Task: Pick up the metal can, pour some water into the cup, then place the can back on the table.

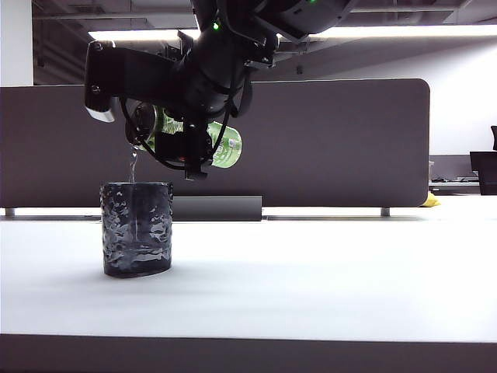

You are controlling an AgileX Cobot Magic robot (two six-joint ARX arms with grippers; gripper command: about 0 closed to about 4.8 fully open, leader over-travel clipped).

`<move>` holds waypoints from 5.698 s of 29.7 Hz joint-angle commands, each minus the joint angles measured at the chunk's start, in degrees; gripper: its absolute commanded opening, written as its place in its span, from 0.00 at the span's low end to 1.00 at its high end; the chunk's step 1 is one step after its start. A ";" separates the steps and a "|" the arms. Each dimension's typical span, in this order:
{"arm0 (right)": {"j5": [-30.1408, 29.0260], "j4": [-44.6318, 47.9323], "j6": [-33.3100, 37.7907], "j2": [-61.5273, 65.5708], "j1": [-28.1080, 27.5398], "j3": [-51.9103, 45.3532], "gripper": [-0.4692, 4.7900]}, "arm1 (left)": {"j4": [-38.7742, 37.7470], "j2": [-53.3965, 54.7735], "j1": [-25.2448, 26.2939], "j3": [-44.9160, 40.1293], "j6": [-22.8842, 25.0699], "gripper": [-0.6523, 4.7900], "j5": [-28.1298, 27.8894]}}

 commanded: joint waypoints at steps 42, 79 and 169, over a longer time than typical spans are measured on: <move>0.46 2.29 -2.43 -0.46 0.17 0.42 0.67 | 0.77 0.04 0.09 0.09 0.00 0.11 0.04; 0.48 2.32 -2.38 -0.46 0.15 0.42 0.67 | 0.77 0.04 0.09 0.09 0.00 0.11 0.04; -1.01 18.95 84.06 -25.31 -14.12 -36.09 0.64 | 0.77 0.04 0.09 0.07 0.00 0.11 0.02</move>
